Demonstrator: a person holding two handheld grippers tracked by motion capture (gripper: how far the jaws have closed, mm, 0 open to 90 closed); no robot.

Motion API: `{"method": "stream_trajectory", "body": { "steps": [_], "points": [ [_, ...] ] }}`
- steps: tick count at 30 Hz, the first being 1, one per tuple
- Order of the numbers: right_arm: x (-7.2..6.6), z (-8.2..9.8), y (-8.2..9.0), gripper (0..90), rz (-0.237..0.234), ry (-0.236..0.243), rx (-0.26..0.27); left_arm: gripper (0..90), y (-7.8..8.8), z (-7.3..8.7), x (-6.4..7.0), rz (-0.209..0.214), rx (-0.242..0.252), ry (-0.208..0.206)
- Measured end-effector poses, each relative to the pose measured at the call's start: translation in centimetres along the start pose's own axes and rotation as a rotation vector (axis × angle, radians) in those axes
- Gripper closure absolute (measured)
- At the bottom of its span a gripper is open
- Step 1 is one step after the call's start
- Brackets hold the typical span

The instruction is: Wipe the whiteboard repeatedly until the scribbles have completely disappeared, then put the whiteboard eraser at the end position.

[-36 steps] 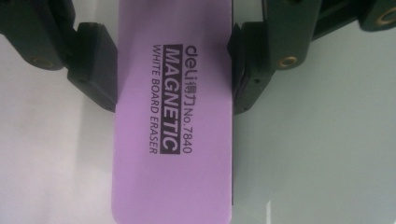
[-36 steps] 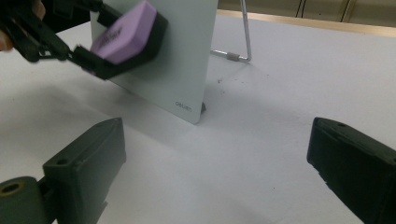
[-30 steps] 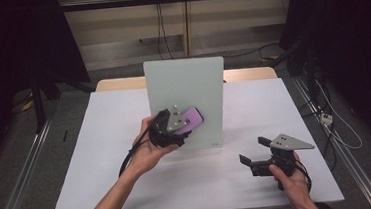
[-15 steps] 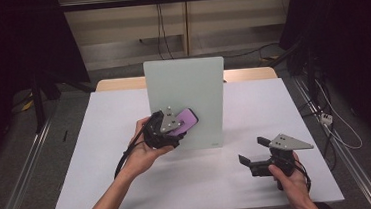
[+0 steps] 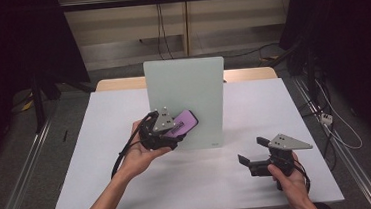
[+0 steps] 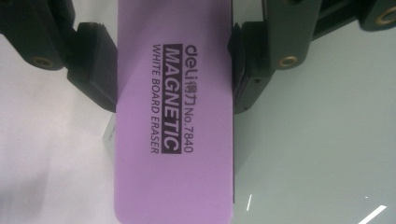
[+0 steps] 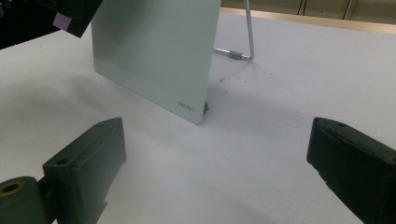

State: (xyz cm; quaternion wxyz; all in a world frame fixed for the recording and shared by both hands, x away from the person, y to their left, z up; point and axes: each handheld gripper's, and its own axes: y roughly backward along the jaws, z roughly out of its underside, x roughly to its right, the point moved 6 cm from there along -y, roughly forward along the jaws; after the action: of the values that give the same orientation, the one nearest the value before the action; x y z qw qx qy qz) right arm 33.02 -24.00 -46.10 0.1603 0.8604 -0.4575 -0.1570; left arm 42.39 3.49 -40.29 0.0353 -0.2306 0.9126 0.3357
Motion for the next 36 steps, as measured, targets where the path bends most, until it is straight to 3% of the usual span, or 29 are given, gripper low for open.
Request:
{"method": "stream_trajectory", "body": {
  "steps": [10,16,24,26,36],
  "points": [
    [0.0,0.0,0.2,4.5,-0.004,-0.005,0.005,41.0,1.3,-0.2,-0.5,0.008,0.027,0.052],
    [0.2,-0.1,0.1,4.5,-0.002,-0.008,0.008,41.0,1.9,-0.5,-0.3,0.058,0.052,0.076],
    [0.0,-0.1,-0.1,4.5,-0.003,-0.01,0.002,41.0,2.4,-0.2,0.1,0.083,0.021,0.092],
    [-0.1,-0.1,-0.2,4.5,-0.007,-0.003,0.003,41.0,2.5,-0.3,0.1,0.073,0.017,0.099],
    [0.2,0.0,0.1,4.5,-0.002,-0.005,0.002,41.0,2.4,0.7,0.1,0.087,-0.072,0.108]
  ]
}}
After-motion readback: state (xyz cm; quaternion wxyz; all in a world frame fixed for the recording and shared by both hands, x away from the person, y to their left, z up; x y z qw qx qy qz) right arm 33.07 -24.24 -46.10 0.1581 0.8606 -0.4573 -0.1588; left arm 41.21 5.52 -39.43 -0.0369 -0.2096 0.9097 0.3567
